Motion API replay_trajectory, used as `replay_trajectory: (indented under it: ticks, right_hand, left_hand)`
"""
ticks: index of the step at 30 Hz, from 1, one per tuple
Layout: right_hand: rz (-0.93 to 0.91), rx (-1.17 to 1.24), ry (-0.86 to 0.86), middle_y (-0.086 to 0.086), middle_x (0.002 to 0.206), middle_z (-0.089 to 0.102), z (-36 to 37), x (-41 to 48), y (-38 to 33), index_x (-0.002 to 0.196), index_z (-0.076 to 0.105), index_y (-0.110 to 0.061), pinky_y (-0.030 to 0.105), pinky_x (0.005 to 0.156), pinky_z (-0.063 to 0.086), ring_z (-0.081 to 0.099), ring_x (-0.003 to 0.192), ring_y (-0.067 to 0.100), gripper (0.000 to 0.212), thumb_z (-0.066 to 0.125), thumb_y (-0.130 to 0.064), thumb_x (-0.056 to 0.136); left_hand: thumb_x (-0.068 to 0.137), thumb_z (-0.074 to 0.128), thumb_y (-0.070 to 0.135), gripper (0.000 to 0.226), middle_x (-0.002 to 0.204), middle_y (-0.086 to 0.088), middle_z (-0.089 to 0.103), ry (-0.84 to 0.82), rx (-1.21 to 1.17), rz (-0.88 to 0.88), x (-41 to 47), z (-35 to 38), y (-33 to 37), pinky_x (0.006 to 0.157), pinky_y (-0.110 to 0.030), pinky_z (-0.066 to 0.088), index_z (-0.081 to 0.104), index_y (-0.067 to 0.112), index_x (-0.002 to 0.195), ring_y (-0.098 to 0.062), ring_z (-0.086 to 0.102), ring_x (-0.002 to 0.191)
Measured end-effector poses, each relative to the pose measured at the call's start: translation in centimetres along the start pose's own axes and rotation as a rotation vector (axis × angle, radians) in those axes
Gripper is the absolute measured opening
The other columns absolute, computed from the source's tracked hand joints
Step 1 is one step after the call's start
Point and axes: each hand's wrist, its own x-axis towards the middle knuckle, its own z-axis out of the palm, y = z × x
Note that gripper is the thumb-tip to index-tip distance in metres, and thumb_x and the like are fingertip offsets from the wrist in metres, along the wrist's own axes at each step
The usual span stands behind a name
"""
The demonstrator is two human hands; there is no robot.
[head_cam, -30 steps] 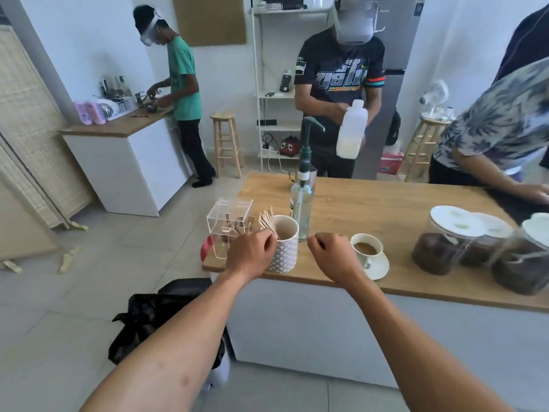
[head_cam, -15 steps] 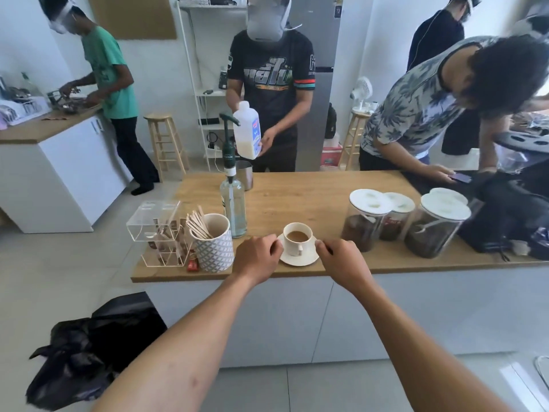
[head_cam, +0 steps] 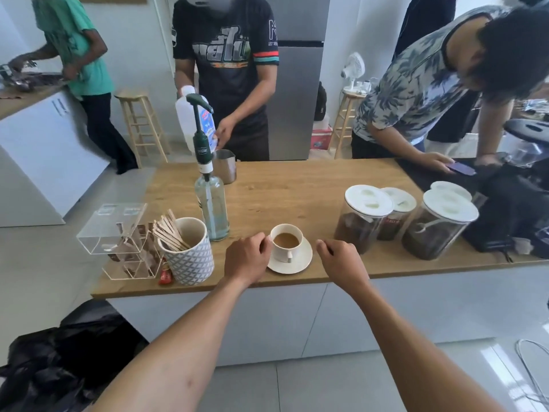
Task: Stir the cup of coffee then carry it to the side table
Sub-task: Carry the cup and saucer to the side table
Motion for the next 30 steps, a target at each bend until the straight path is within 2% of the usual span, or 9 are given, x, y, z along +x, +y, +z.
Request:
replay_trajectory:
  ticks: [5, 9, 13, 15, 17, 19, 23, 27, 30]
  right_hand:
    - [0.038, -0.041, -0.061, 0.002, 0.051, 0.041, 1.4, 3.6, 0.6, 0.058, 0.033, -0.010, 0.033, 0.053, 0.028, 0.032, 0.052, 0.018, 0.051, 0.043, -0.037, 0.100]
    - [0.064, -0.044, -0.076, -0.001, 0.056, 0.052, 2.6, 6.5, 0.4, 0.061, 0.040, -0.016, 0.034, 0.053, 0.033, 0.045, 0.054, 0.019, 0.047, 0.040, -0.040, 0.101]
    - [0.102, 0.022, -0.058, 0.001, 0.079, 0.063, 3.9, 8.7, 0.9, 0.082, 0.053, -0.012, 0.036, 0.064, 0.042, 0.057, 0.074, 0.023, 0.036, 0.042, -0.041, 0.101]
    - [0.134, 0.052, -0.062, 0.001, 0.089, 0.062, 4.7, 9.6, 1.9, 0.091, 0.055, -0.012, 0.036, 0.071, 0.043, 0.057, 0.083, 0.022, 0.033, 0.043, -0.041, 0.100]
    - [0.177, 0.075, -0.101, 0.000, 0.089, 0.058, 5.6, 10.2, 2.9, 0.090, 0.051, -0.016, 0.035, 0.073, 0.042, 0.054, 0.085, 0.020, 0.033, 0.042, -0.047, 0.098]
    - [0.230, 0.099, -0.150, 0.002, 0.089, 0.058, 6.3, 10.7, 3.4, 0.090, 0.053, -0.015, 0.036, 0.075, 0.042, 0.054, 0.087, 0.022, 0.040, 0.039, -0.052, 0.096]
    - [0.311, 0.126, -0.216, 0.012, 0.111, 0.061, 7.0, 11.7, 4.2, 0.112, 0.059, -0.006, 0.037, 0.085, 0.041, 0.057, 0.106, 0.030, 0.054, 0.036, -0.053, 0.098]
    - [0.333, 0.090, -0.308, 0.015, 0.114, 0.064, 7.9, 12.5, 4.4, 0.108, 0.063, -0.008, 0.041, 0.091, 0.044, 0.057, 0.107, 0.032, 0.067, 0.026, -0.063, 0.095]
    - [0.342, 0.057, -0.359, 0.015, 0.112, 0.066, 8.5, 13.5, 4.2, 0.107, 0.065, -0.009, 0.042, 0.091, 0.047, 0.060, 0.103, 0.032, 0.086, 0.016, -0.076, 0.085]
  left_hand:
    - [0.097, 0.046, 0.033, 0.038, 0.054, 0.004, 0.044, 0.012, -0.009, -0.093, 2.6, 2.4, -2.2, 0.049, -0.033, 0.026, 0.040, 0.017, 0.064, -0.025, 0.046, 0.054]
    - [0.099, 0.042, 0.037, 0.033, 0.063, -0.001, 0.057, 0.000, -0.015, -0.177, 4.6, 3.7, -4.1, 0.053, -0.037, 0.042, 0.047, 0.016, 0.073, -0.028, 0.055, 0.060]
    - [0.101, 0.037, 0.042, 0.028, 0.086, -0.002, 0.067, -0.085, -0.026, -0.291, 6.2, 4.7, -5.0, 0.061, -0.035, 0.043, 0.051, 0.020, 0.090, -0.026, 0.061, 0.075]
    - [0.101, 0.032, 0.049, 0.035, 0.102, -0.002, 0.066, -0.193, -0.046, -0.393, 6.4, 5.4, -5.3, 0.069, -0.034, 0.040, 0.052, 0.021, 0.103, -0.025, 0.059, 0.086]
    - [0.099, 0.027, 0.057, 0.046, 0.117, -0.002, 0.063, -0.288, -0.089, -0.481, 6.1, 6.2, -5.6, 0.077, -0.035, 0.040, 0.052, 0.021, 0.114, -0.027, 0.060, 0.102]
    - [0.098, 0.023, 0.061, 0.055, 0.127, -0.004, 0.060, -0.340, -0.149, -0.531, 6.0, 6.8, -5.8, 0.086, -0.037, 0.043, 0.051, 0.021, 0.121, -0.028, 0.057, 0.113]
    - [0.097, 0.016, 0.063, 0.070, 0.140, -0.009, 0.052, -0.376, -0.167, -0.586, 6.6, 7.7, -4.7, 0.095, -0.039, 0.036, 0.053, 0.016, 0.133, -0.030, 0.048, 0.128]
    - [0.092, 0.012, 0.069, 0.079, 0.137, -0.011, 0.053, -0.353, -0.086, -0.649, 6.9, 9.0, -3.9, 0.094, -0.042, 0.038, 0.052, 0.017, 0.135, -0.033, 0.050, 0.124]
    - [0.087, 0.007, 0.074, 0.087, 0.132, -0.011, 0.056, -0.339, -0.076, -0.706, 7.2, 9.7, -3.4, 0.096, -0.044, 0.041, 0.056, 0.018, 0.132, -0.032, 0.052, 0.120]
